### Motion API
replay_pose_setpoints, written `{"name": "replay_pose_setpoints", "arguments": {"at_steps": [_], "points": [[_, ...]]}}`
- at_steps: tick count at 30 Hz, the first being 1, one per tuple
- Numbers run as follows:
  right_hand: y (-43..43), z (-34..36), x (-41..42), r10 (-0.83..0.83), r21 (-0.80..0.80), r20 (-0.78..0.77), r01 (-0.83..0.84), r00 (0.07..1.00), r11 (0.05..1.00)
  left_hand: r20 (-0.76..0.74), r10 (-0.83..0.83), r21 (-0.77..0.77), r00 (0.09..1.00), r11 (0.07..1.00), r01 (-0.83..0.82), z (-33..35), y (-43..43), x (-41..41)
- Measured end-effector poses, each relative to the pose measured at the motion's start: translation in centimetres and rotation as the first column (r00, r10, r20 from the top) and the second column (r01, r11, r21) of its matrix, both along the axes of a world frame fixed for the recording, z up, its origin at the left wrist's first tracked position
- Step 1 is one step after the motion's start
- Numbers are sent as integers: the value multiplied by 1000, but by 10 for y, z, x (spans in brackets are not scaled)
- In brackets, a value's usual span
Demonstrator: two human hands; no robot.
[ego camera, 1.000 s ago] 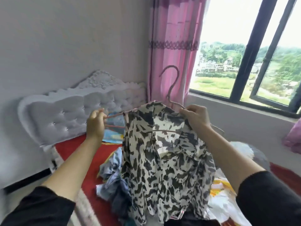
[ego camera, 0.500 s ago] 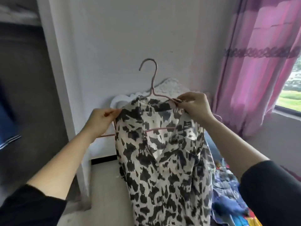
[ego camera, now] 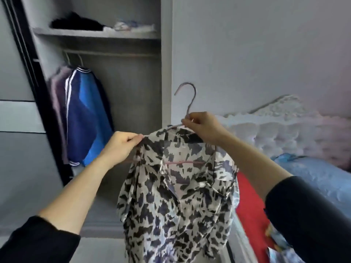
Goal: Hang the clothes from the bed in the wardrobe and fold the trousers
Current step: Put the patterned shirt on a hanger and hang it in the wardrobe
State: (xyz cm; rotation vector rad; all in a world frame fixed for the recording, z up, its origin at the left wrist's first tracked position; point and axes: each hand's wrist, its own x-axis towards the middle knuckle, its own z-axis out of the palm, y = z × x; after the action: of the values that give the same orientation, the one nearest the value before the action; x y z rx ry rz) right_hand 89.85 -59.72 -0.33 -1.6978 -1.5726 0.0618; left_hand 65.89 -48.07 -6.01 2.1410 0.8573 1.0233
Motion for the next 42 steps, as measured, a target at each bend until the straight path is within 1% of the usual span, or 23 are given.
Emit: {"name": "replay_pose_setpoints", "arguments": {"at_steps": [1, 3, 5, 7, 8, 11, 13, 15, 16, 17, 18, 19, 21, 24, 28, 31, 33, 36, 39, 42], "points": [[17, -3, -6, 22, -17, 1, -22, 1000, 1000, -9, 53, 12, 999, 999, -53, -3, 15, -12], [52, -6, -17, 53, -56, 6, -53, 999, 997, 32, 198, 45, 980, 979, -199, -8, 45, -36], [85, -5, -25, 82, -104, 29, -79, 996, 991, 77, 354, 99, 932, 927, -361, -13, 69, -56], [115, 0, -31, 103, -136, 56, -94, 993, 986, 94, 449, 185, 888, 869, -459, -19, 91, -73], [130, 2, -34, 110, -136, 65, -101, 992, 986, 108, 474, 193, 874, 852, -486, -22, 102, -80], [174, 8, -44, 160, -110, 67, -152, 985, 982, 124, 496, 110, 860, 854, -508, -27, 139, -98], [203, 9, -52, 210, -119, 57, -202, 976, 972, 26, 529, 87, 848, 844, -529, -31, 166, -105], [236, 7, -59, 250, -117, 20, -246, 968, 962, -72, 585, 155, 808, 807, -570, -33, 188, -105], [254, 5, -61, 270, -104, -20, -271, 963, 957, -80, 592, 212, 802, 796, -567, -33, 198, -103], [272, 2, -61, 289, -91, -68, -295, 955, 951, -85, 574, 256, 814, 802, -539, -32, 208, -99], [289, 0, -61, 303, -84, -107, -313, 947, 946, -109, 531, 275, 840, 828, -488, -31, 218, -94], [308, -1, -60, 312, -86, -126, -324, 942, 942, -145, 472, 259, 870, 866, -427, -29, 231, -89], [341, -2, -56, 327, -106, -136, -342, 935, 934, -179, 347, 155, 921, 934, -322, -22, 260, -82], [390, 2, -46, 337, -126, -156, -357, 928, 925, -178, 294, 76, 939, 955, -285, -13, 313, -73], [447, 11, -38, 353, -185, -132, -373, 926, 909, -220, 286, 27, 933, 958, -287, -9, 381, -56], [485, 11, -32, 318, -227, -78, -327, 945, 917, -222, 308, 75, 925, 952, -298, -9, 422, -42], [509, 11, -24, 289, -226, -91, -302, 953, 926, -209, 330, 134, 920, 942, -308, -4, 448, -30], [547, 12, -14, 219, -148, -140, -240, 965, 960, -212, 306, 137, 928, 950, -282, 6, 490, -12], [587, 19, -11, 99, -29, -173, -105, 980, 994, -231, 217, 107, 948, 975, -197, 18, 544, 8], [630, 27, -15, -10, 20, -142, 13, 990, 1000, -232, 105, 122, 967, 990, -78, 30, 600, 25]]}}
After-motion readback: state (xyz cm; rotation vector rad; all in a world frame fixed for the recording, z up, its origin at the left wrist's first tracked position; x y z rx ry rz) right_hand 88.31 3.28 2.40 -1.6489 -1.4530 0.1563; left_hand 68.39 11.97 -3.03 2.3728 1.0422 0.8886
